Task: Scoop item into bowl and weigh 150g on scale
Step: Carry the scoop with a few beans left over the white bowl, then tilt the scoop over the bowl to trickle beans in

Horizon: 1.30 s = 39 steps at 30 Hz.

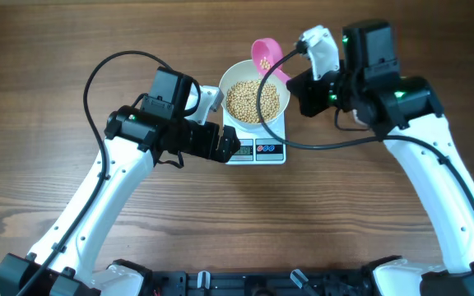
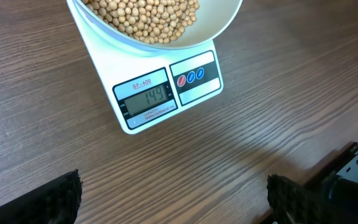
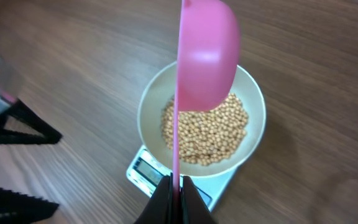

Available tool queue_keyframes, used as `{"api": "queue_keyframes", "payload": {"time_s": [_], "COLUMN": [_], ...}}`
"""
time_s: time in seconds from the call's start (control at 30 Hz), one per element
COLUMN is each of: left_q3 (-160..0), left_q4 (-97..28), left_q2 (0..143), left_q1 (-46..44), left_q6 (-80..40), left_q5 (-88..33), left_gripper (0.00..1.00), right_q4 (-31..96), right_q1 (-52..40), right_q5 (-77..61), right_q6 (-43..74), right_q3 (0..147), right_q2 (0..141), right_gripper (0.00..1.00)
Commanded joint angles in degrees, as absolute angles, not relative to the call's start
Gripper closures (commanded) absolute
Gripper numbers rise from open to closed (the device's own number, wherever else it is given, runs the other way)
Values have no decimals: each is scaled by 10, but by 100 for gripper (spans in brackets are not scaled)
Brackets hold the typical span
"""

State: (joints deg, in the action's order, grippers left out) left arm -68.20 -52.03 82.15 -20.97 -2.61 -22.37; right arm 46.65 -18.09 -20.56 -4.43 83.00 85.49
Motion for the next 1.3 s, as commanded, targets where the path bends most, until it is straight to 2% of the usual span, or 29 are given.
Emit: {"api": "queue_keyframes", "payload": {"time_s": [0.0, 0.8, 1.27], "left_q3": [-685, -685, -685], "left_q4": [-519, -519, -519], "left_q2": [824, 824, 824], "left_q1": [-209, -209, -209], "left_q6": [-17, -17, -17], "left_q5": [-229, -229, -229], "left_gripper": [0, 0, 0], "right_q4": [468, 467, 477], "right_q1": [-194, -237, -236], "right_q5": [-149, -68, -134], "right_q6": [-67, -165, -136], "right_q3": [843, 842, 842], "right_q2": [878, 936, 935], "right_gripper": [96, 96, 96]}}
